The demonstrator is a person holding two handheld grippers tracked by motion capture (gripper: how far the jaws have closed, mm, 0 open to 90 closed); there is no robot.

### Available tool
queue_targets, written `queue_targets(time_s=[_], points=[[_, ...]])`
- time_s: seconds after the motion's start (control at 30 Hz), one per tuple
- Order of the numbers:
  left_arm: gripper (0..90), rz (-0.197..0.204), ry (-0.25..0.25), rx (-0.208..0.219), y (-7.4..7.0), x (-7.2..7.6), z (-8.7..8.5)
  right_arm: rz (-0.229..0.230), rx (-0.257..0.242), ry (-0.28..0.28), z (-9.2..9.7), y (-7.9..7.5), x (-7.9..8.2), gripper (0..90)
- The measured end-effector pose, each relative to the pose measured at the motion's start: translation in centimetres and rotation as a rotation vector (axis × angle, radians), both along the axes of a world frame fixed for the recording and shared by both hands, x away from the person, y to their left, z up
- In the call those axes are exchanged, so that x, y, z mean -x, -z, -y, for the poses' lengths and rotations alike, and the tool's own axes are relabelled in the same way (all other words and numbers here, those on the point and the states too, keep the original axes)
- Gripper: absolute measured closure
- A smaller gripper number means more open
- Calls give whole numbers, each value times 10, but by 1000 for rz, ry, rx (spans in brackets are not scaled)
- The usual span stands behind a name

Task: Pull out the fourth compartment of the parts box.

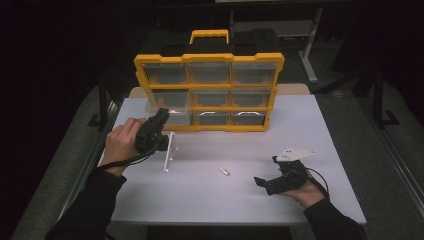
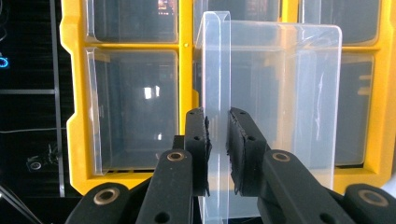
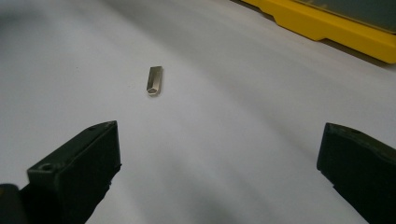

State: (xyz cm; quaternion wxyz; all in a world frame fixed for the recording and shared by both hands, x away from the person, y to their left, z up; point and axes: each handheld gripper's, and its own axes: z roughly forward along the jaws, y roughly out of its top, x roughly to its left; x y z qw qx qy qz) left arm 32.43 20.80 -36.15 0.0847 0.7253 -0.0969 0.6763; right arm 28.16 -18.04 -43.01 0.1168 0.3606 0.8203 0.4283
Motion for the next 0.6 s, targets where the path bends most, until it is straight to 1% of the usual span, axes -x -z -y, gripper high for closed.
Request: queue_targets(time_s=[0.2,0.3,0.4,0.47,0.5,0.53,0.6], points=[[786,10,-10,5,1,2,-1,-1,9,2,0,1,0,0],[787,14,-4,9,2,4,-1,0,11,7,1,1,0,0],[787,19,-7,2,3,6,0,2,11,11,1,2,0,0],[787,20,-7,7,4,7,0,1,13,13,2,2,-1,0],[787,18,-8,10,3,7,-1,0,13,14,2,2,-1,0],[788,19,-9,4,2,8,-2,0,12,16,2,2,-1,0],[789,20,-6,9,2,8,-2,1,12,15,2,2,-1,0]])
